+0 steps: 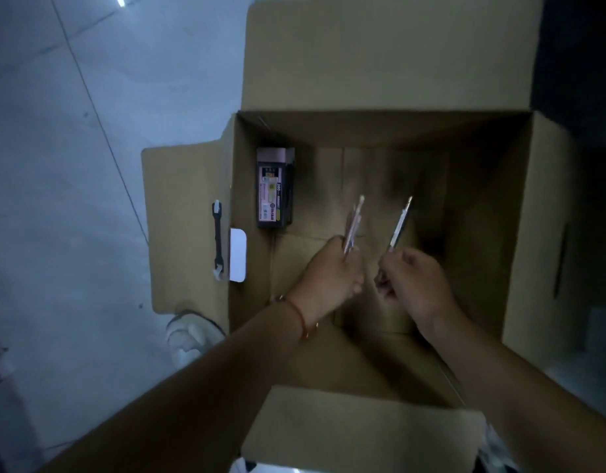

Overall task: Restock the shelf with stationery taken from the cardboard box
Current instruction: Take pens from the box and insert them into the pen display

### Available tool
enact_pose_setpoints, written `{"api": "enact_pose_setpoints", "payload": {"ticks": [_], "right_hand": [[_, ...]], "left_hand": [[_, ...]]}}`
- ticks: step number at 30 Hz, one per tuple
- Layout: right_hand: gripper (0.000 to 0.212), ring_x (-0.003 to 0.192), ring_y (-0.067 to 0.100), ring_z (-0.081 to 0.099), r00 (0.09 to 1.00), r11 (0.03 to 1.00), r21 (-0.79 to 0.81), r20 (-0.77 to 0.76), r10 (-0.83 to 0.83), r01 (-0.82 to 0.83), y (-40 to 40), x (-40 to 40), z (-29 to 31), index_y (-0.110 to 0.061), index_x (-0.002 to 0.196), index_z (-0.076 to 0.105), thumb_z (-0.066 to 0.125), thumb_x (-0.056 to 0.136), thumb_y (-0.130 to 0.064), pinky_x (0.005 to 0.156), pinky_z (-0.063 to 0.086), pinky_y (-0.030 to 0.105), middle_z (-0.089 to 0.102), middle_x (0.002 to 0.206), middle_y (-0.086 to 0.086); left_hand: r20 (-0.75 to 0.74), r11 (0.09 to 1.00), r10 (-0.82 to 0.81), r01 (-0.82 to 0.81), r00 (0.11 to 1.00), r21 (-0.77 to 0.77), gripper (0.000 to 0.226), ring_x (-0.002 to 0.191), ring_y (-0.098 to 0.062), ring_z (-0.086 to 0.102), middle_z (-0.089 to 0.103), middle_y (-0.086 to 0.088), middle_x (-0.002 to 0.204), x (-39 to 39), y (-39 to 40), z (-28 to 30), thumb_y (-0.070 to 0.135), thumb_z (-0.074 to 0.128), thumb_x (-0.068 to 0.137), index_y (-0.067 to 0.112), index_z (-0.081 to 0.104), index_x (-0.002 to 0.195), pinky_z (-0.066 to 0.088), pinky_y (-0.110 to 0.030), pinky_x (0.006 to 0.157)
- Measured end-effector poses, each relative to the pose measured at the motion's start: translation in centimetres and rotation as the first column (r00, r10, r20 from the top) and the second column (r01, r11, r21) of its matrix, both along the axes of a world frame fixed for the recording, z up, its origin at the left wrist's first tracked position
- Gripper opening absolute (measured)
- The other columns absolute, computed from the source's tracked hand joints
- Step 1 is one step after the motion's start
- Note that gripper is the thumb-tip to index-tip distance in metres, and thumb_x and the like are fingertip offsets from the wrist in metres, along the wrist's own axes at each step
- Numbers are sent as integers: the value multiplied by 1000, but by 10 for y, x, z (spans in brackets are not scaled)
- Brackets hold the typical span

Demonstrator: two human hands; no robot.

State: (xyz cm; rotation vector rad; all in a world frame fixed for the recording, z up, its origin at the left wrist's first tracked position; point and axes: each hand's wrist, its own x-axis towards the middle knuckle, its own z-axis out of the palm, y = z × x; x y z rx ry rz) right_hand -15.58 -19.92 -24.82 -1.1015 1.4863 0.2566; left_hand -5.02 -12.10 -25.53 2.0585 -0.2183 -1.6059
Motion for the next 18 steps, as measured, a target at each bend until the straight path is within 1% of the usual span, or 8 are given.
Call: {"api": "enact_pose_setpoints", "payload": {"ticks": [2,3,6,9,11,13,15,18], "right_hand": [[22,50,14,50,999,999,-35,54,-7,9,-2,0,48,1,74,60,56,90,-15,53,41,25,58,60,9],[21,48,11,48,997,999,-37,74,-14,16,-4,0,76,0,76,62,56,91,-14,49,40,21,56,59,7],[13,49,10,44,980,997,31,181,-76,72,-11,6,177,-7,91,67,55,94,-11,43,36,17,52,60,6],[15,57,17,44,961,995,98,271,-56,30,-17,12,301,-4,81,59,52,92,-11,50,37,26,49,62,7],[16,57,17,46,955,995,101,296,-8,-23,-21,18,370,-3,78,55,53,84,-18,52,37,29,51,61,5],[20,54,15,47,949,994,80,313,42,-70,-24,29,463,-6,77,54,52,90,-20,50,37,26,53,60,2],[25,53,14,48,938,996,24,340,73,-86,-19,34,555,-10,75,55,46,97,-18,52,38,29,54,59,1],[27,56,16,51,906,994,-76,410,108,-84,-10,45,673,-10,79,61,45,98,-18,57,40,34,57,62,2]], "left_hand": [[-202,973,228,-233,953,-2,17,57,-20,62,63,-5,67,2,6,52,19,40,101,22,49,116,54,-35,58],[-280,950,305,-311,910,25,20,57,-21,63,64,-6,69,7,7,81,16,41,101,21,48,119,56,-34,57],[-400,902,408,-429,821,41,15,52,-16,54,58,-4,66,28,9,181,10,49,96,14,56,108,48,-28,48],[-516,900,394,-432,761,50,18,44,-10,34,43,1,59,54,2,308,31,57,94,13,57,98,29,-20,40],[-557,921,344,-388,756,42,44,43,-9,27,37,3,58,64,-4,377,60,46,93,17,57,92,23,-18,39],[-570,936,297,-352,766,15,60,41,-8,23,34,2,56,78,-11,470,74,33,86,19,56,87,20,-17,39],[-587,939,239,-337,773,-61,62,38,-9,24,33,2,55,84,-11,560,74,27,86,18,55,87,20,-17,40],[-567,935,134,-294,812,-200,53,45,-12,39,42,0,61,101,-2,677,63,39,89,15,58,101,34,-20,41]]}}
